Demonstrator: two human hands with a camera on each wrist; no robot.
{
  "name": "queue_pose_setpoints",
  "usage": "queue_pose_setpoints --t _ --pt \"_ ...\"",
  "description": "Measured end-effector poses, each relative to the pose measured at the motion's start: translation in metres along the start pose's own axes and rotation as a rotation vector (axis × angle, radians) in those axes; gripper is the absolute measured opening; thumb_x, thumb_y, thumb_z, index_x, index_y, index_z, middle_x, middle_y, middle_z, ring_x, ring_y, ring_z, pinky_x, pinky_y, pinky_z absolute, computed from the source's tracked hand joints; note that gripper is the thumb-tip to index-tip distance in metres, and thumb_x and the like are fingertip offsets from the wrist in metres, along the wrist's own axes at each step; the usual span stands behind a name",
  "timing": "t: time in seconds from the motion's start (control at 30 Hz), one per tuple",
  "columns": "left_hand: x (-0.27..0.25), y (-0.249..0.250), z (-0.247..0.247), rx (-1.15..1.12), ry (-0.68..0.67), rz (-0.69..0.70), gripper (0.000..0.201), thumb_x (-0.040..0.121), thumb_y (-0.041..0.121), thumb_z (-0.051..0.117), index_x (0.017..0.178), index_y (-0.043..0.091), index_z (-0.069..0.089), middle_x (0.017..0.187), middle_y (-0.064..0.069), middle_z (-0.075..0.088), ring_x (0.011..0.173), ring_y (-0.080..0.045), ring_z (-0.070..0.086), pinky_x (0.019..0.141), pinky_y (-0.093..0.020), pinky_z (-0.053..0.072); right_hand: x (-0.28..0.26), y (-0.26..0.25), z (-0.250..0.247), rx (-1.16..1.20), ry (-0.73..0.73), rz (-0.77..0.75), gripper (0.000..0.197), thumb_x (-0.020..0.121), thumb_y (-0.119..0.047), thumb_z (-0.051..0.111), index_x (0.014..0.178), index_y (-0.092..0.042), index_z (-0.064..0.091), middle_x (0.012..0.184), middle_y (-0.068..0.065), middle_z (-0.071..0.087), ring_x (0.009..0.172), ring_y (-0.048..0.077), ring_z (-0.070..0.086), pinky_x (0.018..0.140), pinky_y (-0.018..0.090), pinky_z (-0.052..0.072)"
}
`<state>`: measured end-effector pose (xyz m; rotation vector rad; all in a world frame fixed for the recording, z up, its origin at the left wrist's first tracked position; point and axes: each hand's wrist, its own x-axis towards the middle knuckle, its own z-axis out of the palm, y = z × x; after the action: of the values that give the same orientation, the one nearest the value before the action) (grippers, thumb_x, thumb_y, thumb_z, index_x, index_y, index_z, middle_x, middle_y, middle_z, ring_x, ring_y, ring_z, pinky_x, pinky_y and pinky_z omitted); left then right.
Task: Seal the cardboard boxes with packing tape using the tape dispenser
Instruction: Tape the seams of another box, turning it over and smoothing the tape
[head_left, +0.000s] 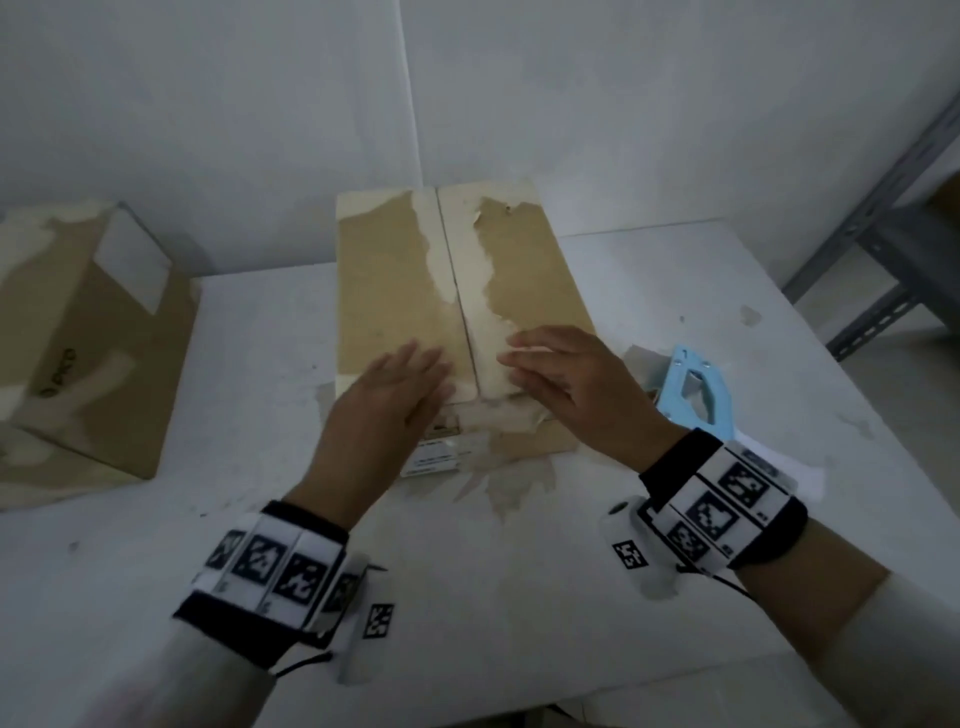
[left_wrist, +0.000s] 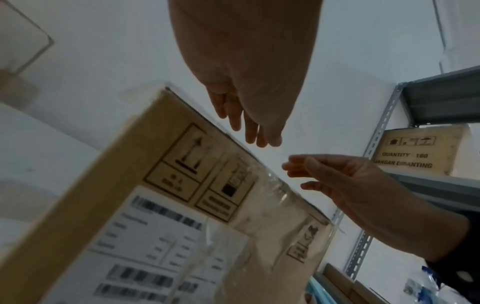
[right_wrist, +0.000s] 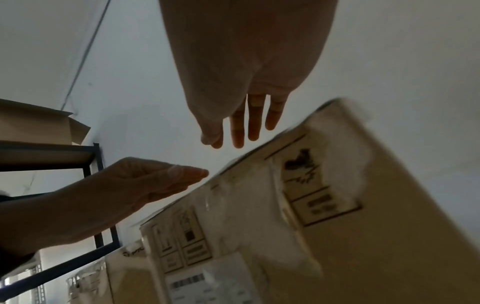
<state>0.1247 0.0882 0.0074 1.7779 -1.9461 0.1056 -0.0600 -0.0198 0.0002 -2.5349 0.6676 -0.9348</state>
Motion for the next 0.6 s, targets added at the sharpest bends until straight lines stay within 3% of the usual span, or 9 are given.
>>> queue_pose_setpoints --t 0.07,0.17,0.27,0.37,0.43,0.5,0.6 --pt "0.004 0.004 0.005 -0.092 0.043 0.019 0.036 0.085 0.025 0.047 0.089 0.001 0.073 0.097 -0.015 0.073 0.093 -0.033 0.069 0.079 -0.033 0.054 0.007 -0.004 0.012 0.001 -0.019 0.005 0.033 0.086 -0.033 0.052 0.097 -0.007 0.071 0.09 0.012 0.066 0.086 0.016 0.05 0.076 0.034 0.042" --pt "0.0 0.001 0.017 -0.171 0.054 -0.043 0.031 0.082 0.025 0.052 0.084 0.004 0.074 0.095 -0.012 0.074 0.092 -0.025 0.069 0.086 -0.029 0.04 0.009 -0.005 0.023 0.045 -0.044 0.046 0.033 0.083 -0.033 0.054 0.088 -0.007 0.072 0.08 0.012 0.061 0.078 0.015 0.043 0.071 0.031 0.037" --pt "-0.007 -0.004 0.026 -0.169 0.057 -0.079 0.031 0.083 0.026 0.052 0.089 0.005 0.074 0.101 -0.012 0.073 0.099 -0.027 0.067 0.094 -0.029 0.037 0.005 -0.003 0.028 0.026 -0.047 0.045 0.032 0.081 -0.037 0.056 0.086 -0.01 0.072 0.079 0.01 0.059 0.078 0.014 0.041 0.071 0.025 0.033" --pt "-0.009 -0.006 0.024 -0.121 0.046 0.001 0.032 0.081 0.025 0.052 0.092 0.005 0.073 0.102 -0.012 0.072 0.098 -0.028 0.068 0.093 -0.035 0.045 0.004 -0.001 0.028 -0.002 -0.058 -0.002 0.034 0.078 -0.039 0.059 0.087 -0.009 0.072 0.08 0.011 0.059 0.078 0.013 0.041 0.072 0.022 0.032" --pt "-0.01 -0.009 0.021 -0.052 0.019 0.085 0.033 0.081 0.024 0.05 0.097 0.005 0.072 0.104 -0.012 0.071 0.099 -0.03 0.067 0.087 -0.04 0.052 0.004 0.001 0.027 -0.019 -0.063 -0.031 0.04 0.078 -0.043 0.058 0.089 -0.006 0.07 0.08 0.012 0.059 0.079 0.013 0.04 0.071 0.023 0.033" --pt "-0.011 -0.012 0.02 -0.006 -0.009 0.15 0.034 0.083 0.023 0.049 0.102 0.006 0.071 0.107 -0.012 0.07 0.1 -0.03 0.067 0.087 -0.045 0.051 0.003 0.002 0.025 -0.047 -0.068 -0.061 0.047 0.08 -0.047 0.054 0.089 -0.004 0.069 0.081 0.014 0.059 0.079 0.014 0.04 0.071 0.026 0.035" --pt "-0.011 -0.018 0.019 0.05 -0.043 0.183 0.034 0.083 0.022 0.05 0.108 0.008 0.068 0.111 -0.01 0.069 0.102 -0.028 0.066 0.087 -0.043 0.051 0.0 0.006 0.02 -0.08 -0.105 -0.097 0.051 0.082 -0.048 0.051 0.092 -0.001 0.067 0.084 0.015 0.06 0.08 0.016 0.04 0.071 0.03 0.037"
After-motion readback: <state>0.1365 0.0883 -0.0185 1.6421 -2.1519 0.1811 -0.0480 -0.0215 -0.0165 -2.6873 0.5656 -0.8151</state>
